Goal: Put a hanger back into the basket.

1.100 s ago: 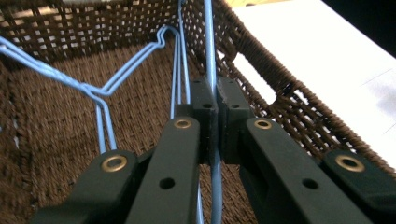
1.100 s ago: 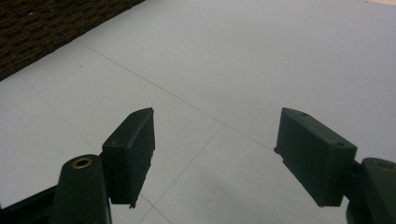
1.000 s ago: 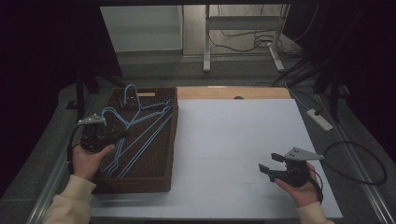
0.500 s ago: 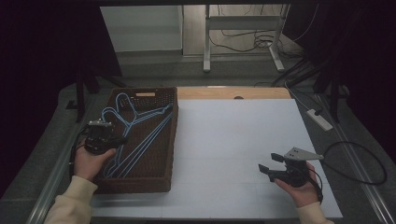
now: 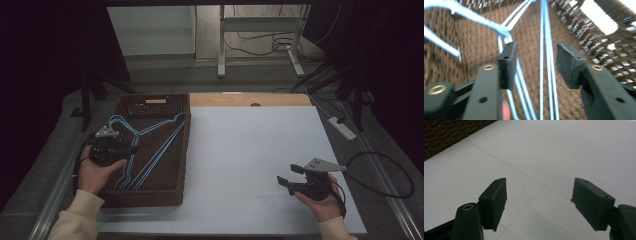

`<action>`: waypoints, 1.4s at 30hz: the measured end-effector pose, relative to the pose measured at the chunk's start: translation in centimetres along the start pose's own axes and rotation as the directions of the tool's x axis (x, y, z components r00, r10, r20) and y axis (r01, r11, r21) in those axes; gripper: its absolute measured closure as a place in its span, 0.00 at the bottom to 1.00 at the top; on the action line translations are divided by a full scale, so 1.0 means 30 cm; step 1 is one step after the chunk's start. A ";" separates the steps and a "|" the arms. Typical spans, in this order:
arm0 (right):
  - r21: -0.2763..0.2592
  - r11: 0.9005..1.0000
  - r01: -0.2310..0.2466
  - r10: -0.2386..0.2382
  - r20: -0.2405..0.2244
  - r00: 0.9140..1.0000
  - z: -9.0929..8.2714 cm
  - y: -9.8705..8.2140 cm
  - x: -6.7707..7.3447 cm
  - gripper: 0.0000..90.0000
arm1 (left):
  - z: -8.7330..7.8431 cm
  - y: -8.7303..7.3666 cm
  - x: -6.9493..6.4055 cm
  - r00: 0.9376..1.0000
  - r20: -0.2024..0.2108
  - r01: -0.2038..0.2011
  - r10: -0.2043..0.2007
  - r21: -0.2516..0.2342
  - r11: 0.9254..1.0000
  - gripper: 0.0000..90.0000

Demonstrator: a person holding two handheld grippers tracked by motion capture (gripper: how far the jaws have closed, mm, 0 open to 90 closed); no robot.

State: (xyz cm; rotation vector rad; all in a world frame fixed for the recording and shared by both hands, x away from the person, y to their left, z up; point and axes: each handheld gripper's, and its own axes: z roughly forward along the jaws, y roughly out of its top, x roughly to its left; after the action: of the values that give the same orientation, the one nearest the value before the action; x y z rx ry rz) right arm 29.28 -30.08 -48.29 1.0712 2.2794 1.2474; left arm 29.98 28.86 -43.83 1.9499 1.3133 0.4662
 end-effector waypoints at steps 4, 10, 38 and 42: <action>0.002 1.000 0.000 0.000 -0.001 1.000 0.001 0.000 0.001 0.32 | -0.046 0.005 -0.047 0.999 0.046 -0.025 0.029 -0.078 0.997 0.46; 0.002 1.000 0.000 0.000 -0.001 1.000 -0.001 0.000 0.000 0.32 | -0.091 -0.012 -0.136 0.990 0.108 -0.069 0.086 -0.148 0.987 0.41; -0.019 1.000 0.006 -0.006 -0.006 1.000 -0.027 0.002 -0.017 0.32 | -0.080 -0.177 -0.270 0.970 0.206 -0.084 0.132 -0.226 0.970 0.36; -0.020 1.000 0.010 -0.011 -0.008 1.000 -0.028 0.002 -0.017 0.32 | -0.079 -0.179 -0.269 0.969 0.207 -0.083 0.132 -0.228 0.970 0.36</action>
State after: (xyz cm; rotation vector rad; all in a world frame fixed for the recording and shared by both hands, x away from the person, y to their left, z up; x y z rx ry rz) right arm 29.16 -30.93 -47.81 1.0477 2.2708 1.2703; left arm 21.67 23.57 -45.41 1.8363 0.9766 0.4136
